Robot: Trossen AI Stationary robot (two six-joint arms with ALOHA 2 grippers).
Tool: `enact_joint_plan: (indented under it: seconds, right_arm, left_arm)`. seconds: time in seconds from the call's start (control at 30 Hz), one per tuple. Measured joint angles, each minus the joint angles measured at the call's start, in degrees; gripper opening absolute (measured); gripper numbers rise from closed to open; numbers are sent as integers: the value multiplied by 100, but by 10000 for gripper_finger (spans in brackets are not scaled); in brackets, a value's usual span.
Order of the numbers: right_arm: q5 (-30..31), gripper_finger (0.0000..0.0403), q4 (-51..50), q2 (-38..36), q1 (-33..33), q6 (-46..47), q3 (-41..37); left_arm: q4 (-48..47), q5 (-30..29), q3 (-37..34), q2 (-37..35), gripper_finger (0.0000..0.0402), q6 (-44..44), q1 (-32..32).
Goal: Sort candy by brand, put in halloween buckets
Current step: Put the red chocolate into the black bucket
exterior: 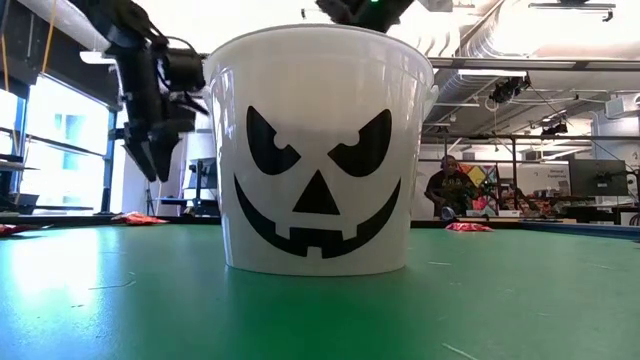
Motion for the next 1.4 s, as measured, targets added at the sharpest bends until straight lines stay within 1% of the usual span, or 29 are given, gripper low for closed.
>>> enact_joint_plan:
  seconds: [0.1,0.23,0.37,0.53,0.7,0.87,0.97,1.03,1.23,1.4]
  right_arm:
    - [229,0,119,-551,55,248,-608]
    - [526,0,161,-1181,131,583,-1288]
    - [681,0,247,-1710,168,883,-1775]
    - [804,0,341,-2084,223,1075,-2186]
    - [861,0,334,-2100,306,1076,-2210]
    - [861,0,348,-2095,332,1045,-2210]
    - [861,0,347,-2095,332,972,-2210]
    - [861,0,343,-2095,332,971,-2210]
    - [861,0,323,-2095,332,969,-2210]
    - [858,0,323,-2095,332,880,-2210]
  left_arm:
    - [-134,-375,171,417,168,217,97]
    - [-354,-751,342,818,191,321,249]
    - [-558,-773,361,1060,216,219,491]
    - [-486,-783,364,1200,234,14,947]
    - [-385,-659,447,1278,238,-230,955]
    - [-405,-700,554,1634,238,-115,979]
    - [-425,-966,664,1915,238,44,983]
    - [-617,-1078,776,2126,238,65,1010]
    - [-1108,-1174,1059,2630,237,-27,1005]
    - [-1127,-1245,1242,2990,237,134,1097]
